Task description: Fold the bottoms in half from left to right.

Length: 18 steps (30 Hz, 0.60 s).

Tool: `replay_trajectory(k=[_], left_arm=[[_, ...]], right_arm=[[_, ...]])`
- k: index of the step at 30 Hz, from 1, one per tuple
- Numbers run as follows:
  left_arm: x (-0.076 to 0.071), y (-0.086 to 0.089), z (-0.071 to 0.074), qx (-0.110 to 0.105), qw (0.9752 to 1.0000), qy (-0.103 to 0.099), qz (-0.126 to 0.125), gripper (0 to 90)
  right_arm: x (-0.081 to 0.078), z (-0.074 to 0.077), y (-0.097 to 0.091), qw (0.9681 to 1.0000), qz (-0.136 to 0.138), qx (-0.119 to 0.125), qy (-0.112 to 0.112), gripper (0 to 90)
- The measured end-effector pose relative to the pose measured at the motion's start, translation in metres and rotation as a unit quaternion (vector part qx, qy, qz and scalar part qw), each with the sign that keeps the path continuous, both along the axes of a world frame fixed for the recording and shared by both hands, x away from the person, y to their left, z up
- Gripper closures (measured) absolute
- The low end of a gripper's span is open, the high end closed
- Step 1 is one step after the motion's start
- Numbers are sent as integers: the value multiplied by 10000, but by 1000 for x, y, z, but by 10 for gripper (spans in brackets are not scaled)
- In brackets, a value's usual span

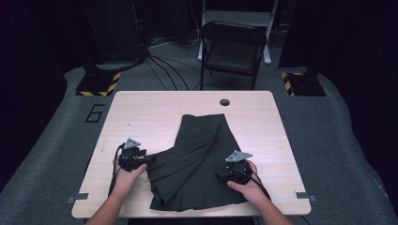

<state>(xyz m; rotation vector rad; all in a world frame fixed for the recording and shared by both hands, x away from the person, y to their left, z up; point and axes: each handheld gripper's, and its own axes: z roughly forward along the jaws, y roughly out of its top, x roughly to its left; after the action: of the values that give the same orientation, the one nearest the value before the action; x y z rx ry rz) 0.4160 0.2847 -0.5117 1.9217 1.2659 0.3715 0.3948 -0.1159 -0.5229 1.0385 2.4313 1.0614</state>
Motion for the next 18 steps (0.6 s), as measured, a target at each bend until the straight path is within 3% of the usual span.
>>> replay_trajectory(k=[8, 12, 13, 15, 18], left_arm=[[-7, 0, -8, -96, 9999, -74, -97, 380], [-8, -2, -8, 106, 9996, -103, -260, 343], [-9, -2, -7, 160, 9991, -63, -395, 339], [-9, -2, -7, 145, 9991, -94, -381, 327], [-9, 0, -7, 189, 9982, -75, -563, 321]], right_arm=[[0, 0, -1, 10000, -6, 9, 7, 250], [0, -1, 0, 10000, -30, 47, -42, 250], [0, -1, 0, 10000, -29, 48, -39, 250], [0, -1, 0, 10000, -38, 56, -37, 250], [0, -1, -1, 10000, 12, 9, 0, 250]])
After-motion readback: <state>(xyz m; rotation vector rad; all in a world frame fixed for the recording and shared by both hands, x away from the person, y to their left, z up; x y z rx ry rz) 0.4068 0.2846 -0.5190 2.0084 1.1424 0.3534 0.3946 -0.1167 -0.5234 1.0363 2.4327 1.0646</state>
